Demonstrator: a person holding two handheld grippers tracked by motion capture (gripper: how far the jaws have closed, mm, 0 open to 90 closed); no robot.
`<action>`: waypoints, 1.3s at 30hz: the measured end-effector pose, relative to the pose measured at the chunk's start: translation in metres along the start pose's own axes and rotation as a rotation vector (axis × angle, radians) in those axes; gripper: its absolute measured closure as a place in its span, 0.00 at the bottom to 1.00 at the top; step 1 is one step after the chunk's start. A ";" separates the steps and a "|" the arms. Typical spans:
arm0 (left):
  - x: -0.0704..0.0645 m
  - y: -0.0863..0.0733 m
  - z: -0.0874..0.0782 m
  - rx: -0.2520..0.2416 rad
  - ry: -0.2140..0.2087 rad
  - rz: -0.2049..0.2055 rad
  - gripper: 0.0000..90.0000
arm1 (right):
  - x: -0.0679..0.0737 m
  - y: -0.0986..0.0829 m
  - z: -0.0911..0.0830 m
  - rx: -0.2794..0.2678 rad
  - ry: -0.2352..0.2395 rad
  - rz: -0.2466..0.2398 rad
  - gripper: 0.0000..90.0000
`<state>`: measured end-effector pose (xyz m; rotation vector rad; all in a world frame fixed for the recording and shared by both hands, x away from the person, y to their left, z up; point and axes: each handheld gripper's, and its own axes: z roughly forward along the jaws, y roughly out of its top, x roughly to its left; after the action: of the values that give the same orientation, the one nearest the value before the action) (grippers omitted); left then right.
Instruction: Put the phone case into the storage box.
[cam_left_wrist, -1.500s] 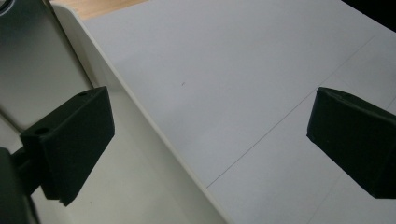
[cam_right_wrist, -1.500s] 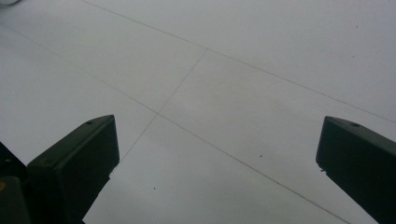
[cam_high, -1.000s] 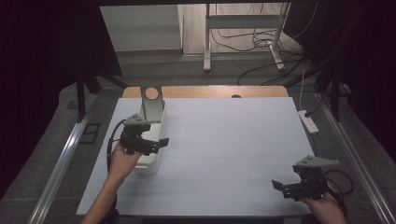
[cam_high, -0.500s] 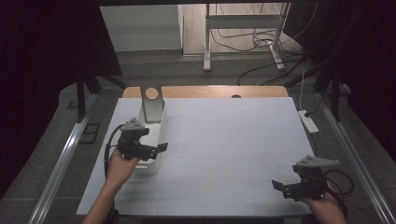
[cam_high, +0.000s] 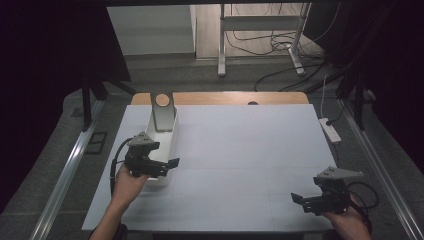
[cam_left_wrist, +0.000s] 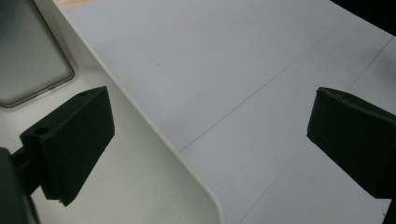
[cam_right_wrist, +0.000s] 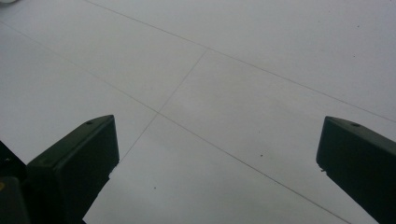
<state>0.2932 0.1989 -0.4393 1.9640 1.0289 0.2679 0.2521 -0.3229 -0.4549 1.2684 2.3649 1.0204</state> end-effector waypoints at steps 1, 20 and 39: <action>0.000 -0.001 -0.001 -0.001 0.000 0.000 0.02 | 0.000 0.000 0.000 -0.001 -0.001 -0.001 0.00; -0.006 -0.016 -0.012 -0.026 -0.010 -0.018 0.01 | 0.000 0.000 0.000 -0.001 -0.001 0.001 0.00; -0.012 -0.032 -0.030 -0.055 -0.015 -0.040 0.01 | -0.001 0.000 0.000 0.001 -0.002 0.007 0.00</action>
<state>0.2517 0.2170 -0.4440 1.8915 1.0394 0.2563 0.2525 -0.3233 -0.4550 1.2781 2.3614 1.0190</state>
